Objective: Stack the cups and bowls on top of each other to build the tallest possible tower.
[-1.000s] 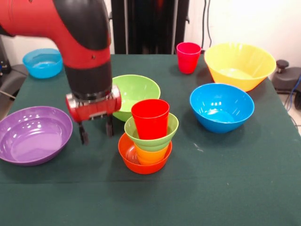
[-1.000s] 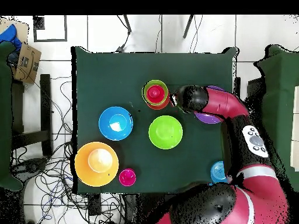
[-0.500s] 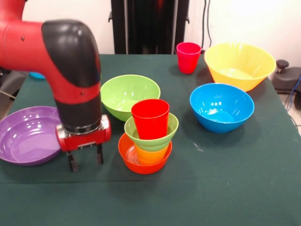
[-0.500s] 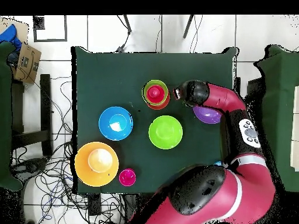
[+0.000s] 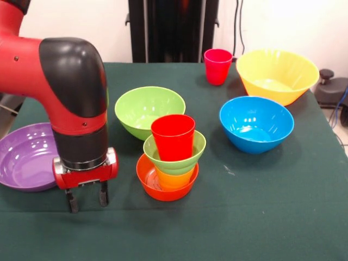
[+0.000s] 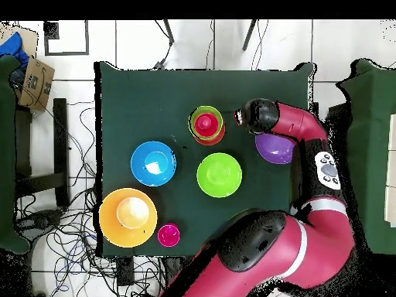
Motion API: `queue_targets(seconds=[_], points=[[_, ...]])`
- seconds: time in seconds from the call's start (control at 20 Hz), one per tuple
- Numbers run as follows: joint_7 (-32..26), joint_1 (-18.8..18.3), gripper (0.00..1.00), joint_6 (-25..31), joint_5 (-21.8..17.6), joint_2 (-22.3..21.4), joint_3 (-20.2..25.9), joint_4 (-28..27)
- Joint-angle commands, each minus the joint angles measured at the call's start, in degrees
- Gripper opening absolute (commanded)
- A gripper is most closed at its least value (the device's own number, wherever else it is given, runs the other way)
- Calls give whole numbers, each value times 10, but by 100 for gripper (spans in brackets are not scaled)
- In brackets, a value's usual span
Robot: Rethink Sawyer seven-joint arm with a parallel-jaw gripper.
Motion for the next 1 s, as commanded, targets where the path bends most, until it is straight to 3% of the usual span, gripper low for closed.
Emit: queue_targets(seconds=[0.05, 0.3, 0.65, 1.0], points=[[30, 16, 100, 49, -1, 47, 10, -46], [15, 5, 100, 69, 19, 33, 31, -35], [22, 12, 100, 114, 28, 34, 18, -60], [51, 28, 100, 161, 35, 5, 0, -76]])
